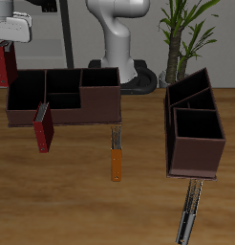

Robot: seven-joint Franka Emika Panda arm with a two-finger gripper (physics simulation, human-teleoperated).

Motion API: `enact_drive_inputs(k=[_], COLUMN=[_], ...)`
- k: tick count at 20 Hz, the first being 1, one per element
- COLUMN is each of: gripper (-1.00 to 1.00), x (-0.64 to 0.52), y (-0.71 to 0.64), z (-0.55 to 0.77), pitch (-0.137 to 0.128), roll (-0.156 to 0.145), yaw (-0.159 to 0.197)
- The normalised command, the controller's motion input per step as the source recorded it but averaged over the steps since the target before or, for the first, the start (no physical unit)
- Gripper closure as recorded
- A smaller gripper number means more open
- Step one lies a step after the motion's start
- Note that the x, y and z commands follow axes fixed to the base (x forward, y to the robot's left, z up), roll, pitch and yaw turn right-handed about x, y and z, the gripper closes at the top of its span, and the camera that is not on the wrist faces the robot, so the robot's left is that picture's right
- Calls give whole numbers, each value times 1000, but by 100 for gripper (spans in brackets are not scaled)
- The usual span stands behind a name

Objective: Place the left red book into the back desk caddy's left compartment and place the right red book into the left desk caddy's right compartment and place the orange book into the left desk caddy's back compartment

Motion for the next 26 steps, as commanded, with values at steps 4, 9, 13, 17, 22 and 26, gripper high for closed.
enact_drive_inputs(k=[4,9,13,17,22,26], gripper=[100,100,100,100,100,100], x=[-161,-110,-39,61,31,34], y=[72,91,70,89,65,-2], z=[-47,-46,-213,-132,-213,-170], pitch=[21,7,57,32,53,53], roll=[40,13,11,-9,2,-10], yaw=[-41,6,-16,-13,8,-10])
